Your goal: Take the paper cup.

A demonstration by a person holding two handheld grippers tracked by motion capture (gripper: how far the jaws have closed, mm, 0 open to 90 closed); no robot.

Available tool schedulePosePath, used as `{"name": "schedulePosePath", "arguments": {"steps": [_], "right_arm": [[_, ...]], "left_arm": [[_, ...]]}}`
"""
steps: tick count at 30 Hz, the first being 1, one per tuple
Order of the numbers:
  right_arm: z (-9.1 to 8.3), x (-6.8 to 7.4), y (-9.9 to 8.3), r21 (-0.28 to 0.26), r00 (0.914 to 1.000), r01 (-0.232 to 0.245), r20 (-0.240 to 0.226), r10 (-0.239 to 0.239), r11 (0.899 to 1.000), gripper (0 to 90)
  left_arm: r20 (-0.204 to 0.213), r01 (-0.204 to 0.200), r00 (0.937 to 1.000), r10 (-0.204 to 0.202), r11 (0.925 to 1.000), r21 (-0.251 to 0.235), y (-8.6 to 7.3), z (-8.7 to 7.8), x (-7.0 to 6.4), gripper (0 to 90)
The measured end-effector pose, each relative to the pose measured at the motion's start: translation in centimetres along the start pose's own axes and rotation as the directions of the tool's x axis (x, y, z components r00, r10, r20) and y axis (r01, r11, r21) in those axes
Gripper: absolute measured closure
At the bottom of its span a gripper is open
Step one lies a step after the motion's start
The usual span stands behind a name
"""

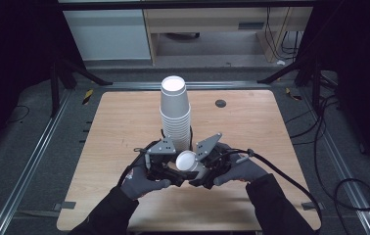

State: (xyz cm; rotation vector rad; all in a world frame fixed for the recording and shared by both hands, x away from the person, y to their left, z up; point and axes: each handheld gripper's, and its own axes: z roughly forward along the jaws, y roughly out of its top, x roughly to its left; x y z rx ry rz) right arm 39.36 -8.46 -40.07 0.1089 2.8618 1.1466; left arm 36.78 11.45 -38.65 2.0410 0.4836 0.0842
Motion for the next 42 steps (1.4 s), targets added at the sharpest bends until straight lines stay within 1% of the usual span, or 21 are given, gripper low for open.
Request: {"name": "schedulePosePath", "arguments": {"steps": [7,14,18,29,32,35,37,41,42], "right_arm": [[-0.02,0.01,0.07,-0.007,1.0000,0.000,-0.005,0.000,1.000,15.6],[-0.01,0.09,0.14,0.002,0.9999,0.001,-0.011,-0.001,1.000,15.6],[0.02,0.08,0.14,0.004,0.9999,-0.002,-0.010,0.002,1.000,15.7],[0.27,0.07,0.09,0.011,1.0000,-0.003,-0.007,0.003,1.000,15.1],[0.32,0.07,0.06,0.010,1.0000,-0.002,0.002,0.002,1.000,14.2],[0.31,0.06,0.06,0.007,1.0000,-0.009,-0.001,0.009,1.000,13.7],[0.19,0.06,0.08,0.000,0.9999,-0.011,0.009,0.011,1.000,12.3],[0.17,0.10,0.08,0.008,0.9998,-0.013,0.014,0.013,1.000,10.9],[0.15,0.17,0.06,0.006,0.9996,-0.016,0.023,0.016,1.000,10.5]], "left_arm": [[0.007,0.003,1.0000,-0.003,1.0000,-0.001,-0.08,0.08,0.05,20.0],[0.016,-0.002,0.9999,0.002,1.0000,-0.002,-0.23,0.34,0.03,20.3],[0.009,-0.008,0.9999,0.008,1.0000,-0.001,-0.26,0.39,-0.04,21.1],[0.007,-0.018,0.9998,0.018,0.9998,-0.002,-0.39,0.46,-0.04,22.3],[0.002,-0.022,0.9997,0.022,0.9997,-0.005,-0.35,0.43,-0.05,22.4],[0.003,-0.022,0.9998,0.022,0.9997,-0.010,-0.34,0.35,-0.07,22.4],[0.006,-0.021,0.9998,0.021,0.9996,-0.019,-0.26,0.19,-0.01,22.5],[0.005,-0.029,0.9996,0.029,0.9994,-0.019,-0.22,0.12,-0.04,22.5],[-0.001,-0.031,0.9995,0.031,0.9994,-0.018,-0.23,0.12,-0.02,22.5]]}}
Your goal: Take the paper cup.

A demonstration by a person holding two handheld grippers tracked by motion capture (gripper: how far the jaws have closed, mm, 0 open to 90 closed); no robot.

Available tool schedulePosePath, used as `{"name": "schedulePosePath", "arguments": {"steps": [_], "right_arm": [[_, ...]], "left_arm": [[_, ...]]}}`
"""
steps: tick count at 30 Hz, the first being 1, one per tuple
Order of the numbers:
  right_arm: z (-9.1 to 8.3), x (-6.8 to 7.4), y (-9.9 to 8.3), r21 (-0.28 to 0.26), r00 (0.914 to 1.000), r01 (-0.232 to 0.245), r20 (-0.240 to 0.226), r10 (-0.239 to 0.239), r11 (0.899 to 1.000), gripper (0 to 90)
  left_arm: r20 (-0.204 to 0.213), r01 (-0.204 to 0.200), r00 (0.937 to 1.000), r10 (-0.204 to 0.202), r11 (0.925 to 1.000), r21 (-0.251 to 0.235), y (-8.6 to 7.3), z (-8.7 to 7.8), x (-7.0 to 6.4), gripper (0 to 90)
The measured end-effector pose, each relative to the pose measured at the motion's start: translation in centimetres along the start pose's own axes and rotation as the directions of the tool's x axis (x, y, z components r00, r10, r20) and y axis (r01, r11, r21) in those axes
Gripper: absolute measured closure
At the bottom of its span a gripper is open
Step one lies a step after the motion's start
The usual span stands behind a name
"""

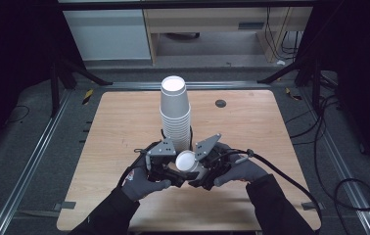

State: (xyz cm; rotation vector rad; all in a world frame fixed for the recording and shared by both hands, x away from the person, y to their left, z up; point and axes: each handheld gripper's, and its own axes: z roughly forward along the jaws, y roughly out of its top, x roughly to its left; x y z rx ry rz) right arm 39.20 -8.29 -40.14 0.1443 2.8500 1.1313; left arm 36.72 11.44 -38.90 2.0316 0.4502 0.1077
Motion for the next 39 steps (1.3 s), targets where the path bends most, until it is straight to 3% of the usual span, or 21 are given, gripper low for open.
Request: {"name": "schedulePosePath", "arguments": {"steps": [14,20,27,35,39], "right_arm": [[-1.9,-0.4,-0.3,-0.059,0.9986,-0.035,0.037,0.037,0.998,7.0],[-3.7,-0.5,-0.8,-0.105,0.9949,-0.054,0.080,0.062,0.993,6.2],[-5.8,-0.5,-2.2,-0.179,0.9842,-0.092,0.133,0.116,0.980,7.1],[-6.6,-0.1,-3.5,-0.212,0.9683,-0.124,0.188,0.165,0.969,9.0],[-6.9,0.6,-4.5,-0.243,0.9606,-0.146,0.197,0.196,0.959,9.6]], "left_arm": [[-0.011,0.020,0.9997,-0.020,0.9998,-0.008,-0.4,-0.8,0.7,22.4],[-0.010,0.024,0.9997,-0.024,0.9996,-0.016,-0.6,-1.4,0.8,22.3],[-0.036,0.057,0.9976,-0.059,0.9967,-0.058,-1.1,-3.2,1.7,22.2],[-0.049,0.068,0.9962,-0.072,0.9934,-0.093,-1.3,-4.4,2.3,22.1],[-0.043,0.078,0.9956,-0.083,0.9902,-0.116,-1.6,-4.7,2.7,22.1]]}}
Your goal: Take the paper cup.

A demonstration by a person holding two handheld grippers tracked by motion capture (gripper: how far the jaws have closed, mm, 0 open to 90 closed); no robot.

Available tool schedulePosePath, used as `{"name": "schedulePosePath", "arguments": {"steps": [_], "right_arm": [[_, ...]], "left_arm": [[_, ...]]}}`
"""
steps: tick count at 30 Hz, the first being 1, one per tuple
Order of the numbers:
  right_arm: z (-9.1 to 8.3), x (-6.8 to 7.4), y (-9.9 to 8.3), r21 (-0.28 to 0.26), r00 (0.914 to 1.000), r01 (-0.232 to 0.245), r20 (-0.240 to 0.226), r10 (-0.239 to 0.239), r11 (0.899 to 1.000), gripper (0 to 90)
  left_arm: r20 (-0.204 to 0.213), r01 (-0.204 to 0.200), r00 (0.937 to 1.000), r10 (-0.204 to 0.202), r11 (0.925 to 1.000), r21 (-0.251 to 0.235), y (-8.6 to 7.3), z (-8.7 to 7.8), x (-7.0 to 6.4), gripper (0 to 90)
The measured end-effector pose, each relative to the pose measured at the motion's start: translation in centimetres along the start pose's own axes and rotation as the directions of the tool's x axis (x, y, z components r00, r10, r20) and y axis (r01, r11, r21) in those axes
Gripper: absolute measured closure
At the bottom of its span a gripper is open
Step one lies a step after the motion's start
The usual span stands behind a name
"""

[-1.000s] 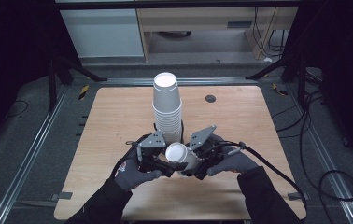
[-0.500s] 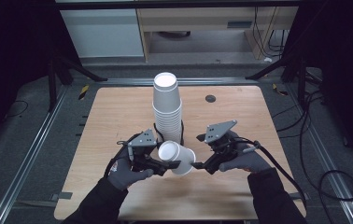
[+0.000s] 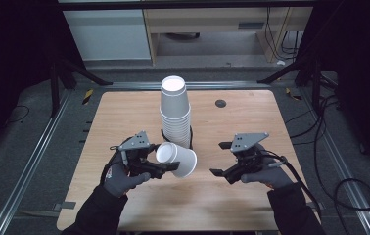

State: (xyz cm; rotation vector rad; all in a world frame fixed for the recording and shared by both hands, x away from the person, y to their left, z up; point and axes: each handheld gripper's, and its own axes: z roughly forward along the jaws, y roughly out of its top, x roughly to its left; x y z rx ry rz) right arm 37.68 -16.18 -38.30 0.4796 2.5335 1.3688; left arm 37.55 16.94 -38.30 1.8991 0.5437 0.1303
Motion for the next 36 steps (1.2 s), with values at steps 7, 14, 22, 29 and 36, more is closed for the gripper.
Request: {"name": "schedulePosePath", "arguments": {"steps": [7,14,22,29,36], "right_arm": [[0.0,0.1,-0.8,-0.048,0.9977,-0.043,0.051,0.046,0.998,10.9],[-0.5,-0.3,-1.5,-0.124,0.9893,-0.143,0.007,0.145,0.982,6.7],[-1.0,-0.2,-1.7,-0.199,0.9844,-0.176,-0.040,0.171,0.964,6.5],[-0.9,-0.2,-1.4,-0.233,0.9835,-0.180,-0.051,0.173,0.956,8.5],[-0.7,-0.1,-0.8,-0.260,0.9782,-0.197,-0.118,0.171,0.945,8.2]], "left_arm": [[0.019,0.012,0.9998,-0.011,0.9989,-0.046,-0.2,-0.3,0.4,22.1],[0.023,0.013,0.9997,-0.011,0.9972,-0.074,0.0,-0.5,0.5,22.0],[0.041,0.005,0.9992,0.001,0.9886,-0.150,0.9,-1.0,0.2,21.9],[0.061,-0.004,0.9980,0.014,0.9852,-0.171,1.4,-0.8,0.0,21.9],[0.085,-0.007,0.9961,0.023,0.9826,-0.186,1.7,-0.5,0.0,21.9]]}}
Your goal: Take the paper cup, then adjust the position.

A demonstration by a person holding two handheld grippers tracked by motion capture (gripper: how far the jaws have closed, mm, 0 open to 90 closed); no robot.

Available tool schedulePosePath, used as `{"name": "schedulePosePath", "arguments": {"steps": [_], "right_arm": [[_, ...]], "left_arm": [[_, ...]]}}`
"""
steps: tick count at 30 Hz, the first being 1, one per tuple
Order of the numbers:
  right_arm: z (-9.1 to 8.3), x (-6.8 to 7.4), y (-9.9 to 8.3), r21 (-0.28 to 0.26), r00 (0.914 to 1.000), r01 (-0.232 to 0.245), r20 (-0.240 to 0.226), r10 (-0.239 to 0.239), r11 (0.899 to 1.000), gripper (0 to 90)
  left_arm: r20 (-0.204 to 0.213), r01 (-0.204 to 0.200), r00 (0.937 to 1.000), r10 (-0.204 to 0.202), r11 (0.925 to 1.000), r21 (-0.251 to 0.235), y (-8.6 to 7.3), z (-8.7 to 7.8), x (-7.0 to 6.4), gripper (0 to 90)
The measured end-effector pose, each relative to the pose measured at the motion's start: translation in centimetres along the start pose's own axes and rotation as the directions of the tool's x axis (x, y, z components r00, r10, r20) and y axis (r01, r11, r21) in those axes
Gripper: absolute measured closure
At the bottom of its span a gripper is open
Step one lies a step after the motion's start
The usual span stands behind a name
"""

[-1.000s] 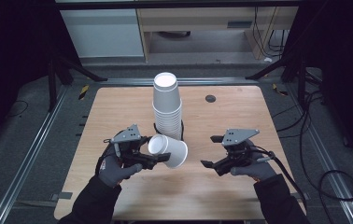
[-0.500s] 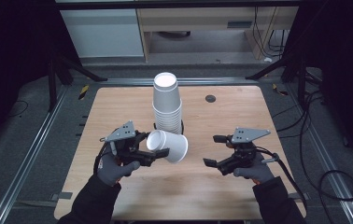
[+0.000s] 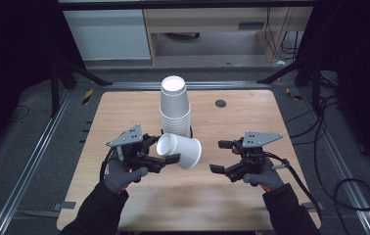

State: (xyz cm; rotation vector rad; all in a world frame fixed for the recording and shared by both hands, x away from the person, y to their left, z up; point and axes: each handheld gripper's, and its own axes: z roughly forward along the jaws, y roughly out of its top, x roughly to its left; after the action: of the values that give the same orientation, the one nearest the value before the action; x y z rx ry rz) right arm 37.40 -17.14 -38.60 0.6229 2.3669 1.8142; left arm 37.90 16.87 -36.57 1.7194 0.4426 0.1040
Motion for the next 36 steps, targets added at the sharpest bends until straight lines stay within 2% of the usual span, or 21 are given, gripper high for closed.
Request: {"name": "schedulePosePath", "arguments": {"steps": [7,10,20,27,30,36], "right_arm": [[0.5,0.2,0.2,-0.006,0.9996,-0.007,-0.029,0.006,1.000,6.1],[0.9,0.4,0.2,0.012,0.9992,0.002,-0.040,-0.002,1.000,5.5],[1.6,0.4,0.4,0.008,0.9973,-0.008,-0.073,0.008,1.000,5.9],[2.1,0.9,0.5,0.029,0.9947,0.010,-0.103,-0.007,1.000,5.7],[2.3,1.0,0.5,0.027,0.9946,0.015,-0.103,-0.012,1.000,6.0],[2.4,0.8,0.5,0.018,0.9926,0.006,-0.121,-0.004,1.000,6.1]], "left_arm": [[0.037,-0.011,0.9993,0.011,0.9999,-0.012,0.3,1.2,-0.2,21.9],[0.048,-0.017,0.9987,0.018,0.9998,-0.011,0.3,1.6,-0.4,21.9],[0.073,-0.020,0.9971,0.021,0.9996,-0.019,0.2,2.1,-0.6,21.9],[0.092,-0.033,0.9951,0.036,0.9990,-0.030,0.4,2.3,-1.0,21.9],[0.118,-0.037,0.9922,0.040,0.9989,-0.028,0.5,2.5,-1.3,21.9],[0.134,-0.037,0.9901,0.041,0.9988,-0.032,0.5,2.6,-1.5,21.9]]}}
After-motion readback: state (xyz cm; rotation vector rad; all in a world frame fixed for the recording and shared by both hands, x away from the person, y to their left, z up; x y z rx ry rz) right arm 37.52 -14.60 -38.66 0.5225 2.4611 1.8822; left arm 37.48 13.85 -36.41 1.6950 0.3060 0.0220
